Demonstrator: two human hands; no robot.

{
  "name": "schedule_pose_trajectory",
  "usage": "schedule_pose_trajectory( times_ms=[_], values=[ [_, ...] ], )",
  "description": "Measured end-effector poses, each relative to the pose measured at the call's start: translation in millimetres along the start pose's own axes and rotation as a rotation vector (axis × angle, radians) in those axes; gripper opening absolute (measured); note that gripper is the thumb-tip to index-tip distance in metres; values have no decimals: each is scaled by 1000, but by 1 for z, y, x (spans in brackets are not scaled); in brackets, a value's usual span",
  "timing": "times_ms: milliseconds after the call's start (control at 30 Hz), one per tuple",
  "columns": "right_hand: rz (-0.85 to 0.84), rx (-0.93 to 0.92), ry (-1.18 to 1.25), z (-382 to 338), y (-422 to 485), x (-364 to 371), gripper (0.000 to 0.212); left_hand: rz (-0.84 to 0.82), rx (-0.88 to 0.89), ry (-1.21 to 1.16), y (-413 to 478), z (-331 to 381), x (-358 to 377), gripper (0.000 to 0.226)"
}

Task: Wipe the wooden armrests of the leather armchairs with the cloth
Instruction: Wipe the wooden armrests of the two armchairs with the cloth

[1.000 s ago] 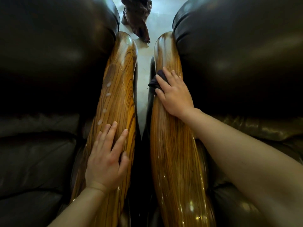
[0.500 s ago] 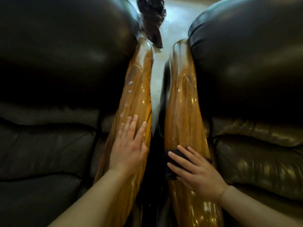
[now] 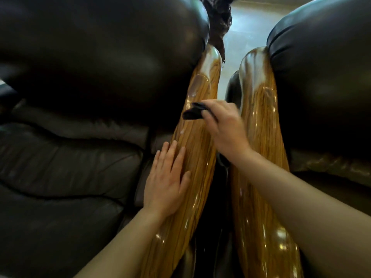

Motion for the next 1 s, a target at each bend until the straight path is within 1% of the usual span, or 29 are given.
schedule_pose_trajectory(
  times_ms=[100,167,233,300,400,433,500,567,600,700,733,767,833,900,933,1000],
  values=[
    [-175,-176,-58,-26,-6,32,34,38,-18,-27,0,0,2,61],
    [-237,-244,-139,-23,-20,41,33,64,-4,-39,0,2,1,60],
    [-231,-293,-189,-14,-40,41,30,81,-4,-54,0,1,0,58],
    [-178,-344,-195,0,-58,33,28,98,-1,-84,0,0,0,53],
    [-127,-391,-212,15,-61,27,28,108,0,-115,-2,-1,1,47],
    [-92,-354,-225,18,-55,27,29,107,0,-122,-2,-1,2,47],
    [-21,-187,-237,20,-45,31,32,103,-6,-127,-2,-2,2,48],
    [0,-66,-236,15,-46,35,33,92,-11,-120,-1,-2,0,49],
    [-11,-66,-237,13,-51,35,34,87,-12,-115,-1,0,-1,49],
    [-73,-156,-233,16,-60,29,34,79,-20,-114,0,1,-3,47],
    [-82,-144,-238,19,-55,28,34,81,-23,-115,2,2,-4,44],
    [-76,-96,-246,23,-45,29,34,87,-25,-118,7,3,-4,40],
    [-32,75,-269,27,-21,39,34,104,-51,-138,25,8,-2,35],
    [25,240,-255,27,-5,48,33,95,-119,-172,46,15,4,38],
    [45,280,-250,25,-5,50,33,86,-154,-180,54,17,7,41],
    [52,269,-246,20,-21,49,35,95,-158,-151,61,19,11,42]
  ],
)
Point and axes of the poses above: each hand's wrist, its own y-axis towards the middle knuckle, its own x-axis out of the palm, z = x × y, the point moved 4 cm from there along y, towards the middle knuckle, and after that the axes turned 15 degrees about z, right-handed, at the moved point
